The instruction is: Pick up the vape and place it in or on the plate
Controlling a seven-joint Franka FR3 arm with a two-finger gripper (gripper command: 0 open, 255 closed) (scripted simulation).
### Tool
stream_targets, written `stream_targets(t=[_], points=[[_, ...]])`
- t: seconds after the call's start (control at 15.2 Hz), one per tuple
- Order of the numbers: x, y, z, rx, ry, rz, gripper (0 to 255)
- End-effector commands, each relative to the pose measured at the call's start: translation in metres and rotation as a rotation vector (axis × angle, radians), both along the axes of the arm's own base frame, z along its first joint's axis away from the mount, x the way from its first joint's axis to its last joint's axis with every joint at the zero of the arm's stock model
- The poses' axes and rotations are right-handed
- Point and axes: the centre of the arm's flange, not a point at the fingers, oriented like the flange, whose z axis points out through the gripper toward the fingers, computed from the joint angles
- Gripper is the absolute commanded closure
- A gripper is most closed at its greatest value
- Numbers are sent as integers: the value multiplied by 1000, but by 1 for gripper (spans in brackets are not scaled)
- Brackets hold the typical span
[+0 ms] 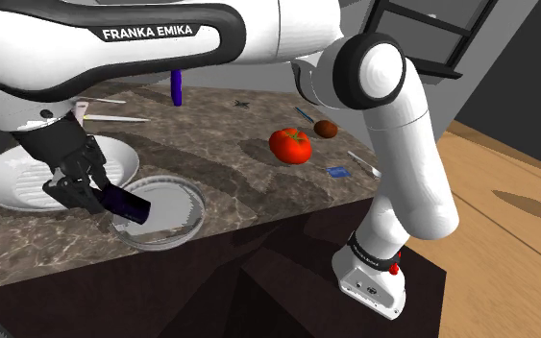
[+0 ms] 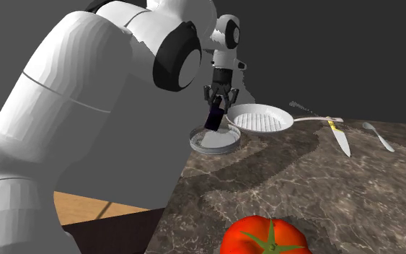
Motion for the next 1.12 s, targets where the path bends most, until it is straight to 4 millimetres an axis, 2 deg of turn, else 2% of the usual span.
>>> stream_targets(t=[0.0,0.66,1.06], points=[[0,0,11,0,0,0,255],[0,0,59,0,0,0,255],[-30,-73,67,0,0,0,255]])
